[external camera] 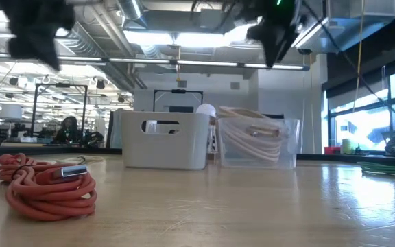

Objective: Pick and place USB-C Cables
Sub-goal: Put the white usb cable into the transparent bin, then put the white charger cable into the gray bin

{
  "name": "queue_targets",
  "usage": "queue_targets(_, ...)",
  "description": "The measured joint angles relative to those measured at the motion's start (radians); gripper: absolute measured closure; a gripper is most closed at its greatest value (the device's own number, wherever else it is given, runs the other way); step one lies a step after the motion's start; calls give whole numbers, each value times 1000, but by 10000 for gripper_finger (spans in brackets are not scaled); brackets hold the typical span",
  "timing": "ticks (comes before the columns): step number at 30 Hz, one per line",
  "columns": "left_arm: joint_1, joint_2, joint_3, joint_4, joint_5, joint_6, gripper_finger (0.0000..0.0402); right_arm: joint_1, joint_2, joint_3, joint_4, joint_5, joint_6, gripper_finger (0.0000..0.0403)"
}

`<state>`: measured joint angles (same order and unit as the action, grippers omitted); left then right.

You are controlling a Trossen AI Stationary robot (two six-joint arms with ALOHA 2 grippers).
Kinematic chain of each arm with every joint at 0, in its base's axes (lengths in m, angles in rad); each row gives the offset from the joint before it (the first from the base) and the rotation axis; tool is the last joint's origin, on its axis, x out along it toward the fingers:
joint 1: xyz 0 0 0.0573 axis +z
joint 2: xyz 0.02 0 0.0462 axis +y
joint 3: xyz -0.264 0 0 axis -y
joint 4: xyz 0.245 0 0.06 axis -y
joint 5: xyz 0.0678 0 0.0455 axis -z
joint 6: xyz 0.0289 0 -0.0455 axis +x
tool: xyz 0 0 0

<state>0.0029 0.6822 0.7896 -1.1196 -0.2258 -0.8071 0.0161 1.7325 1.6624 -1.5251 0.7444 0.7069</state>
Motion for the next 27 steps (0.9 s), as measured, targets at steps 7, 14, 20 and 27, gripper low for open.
queue_targets(7,0,-8,-111,-29,55,-178,363,136,-67,65,58,115,21,199)
queue_targets(14,-1,5,-156,31,62,-278,324,152,-77,61,-49,41,131,211)
queue_targets(20,-1,20,-208,122,87,-441,276,199,-83,56,-46,31,173,223)
queue_targets(27,-1,113,-211,217,97,-527,209,225,-84,54,-46,30,157,230)
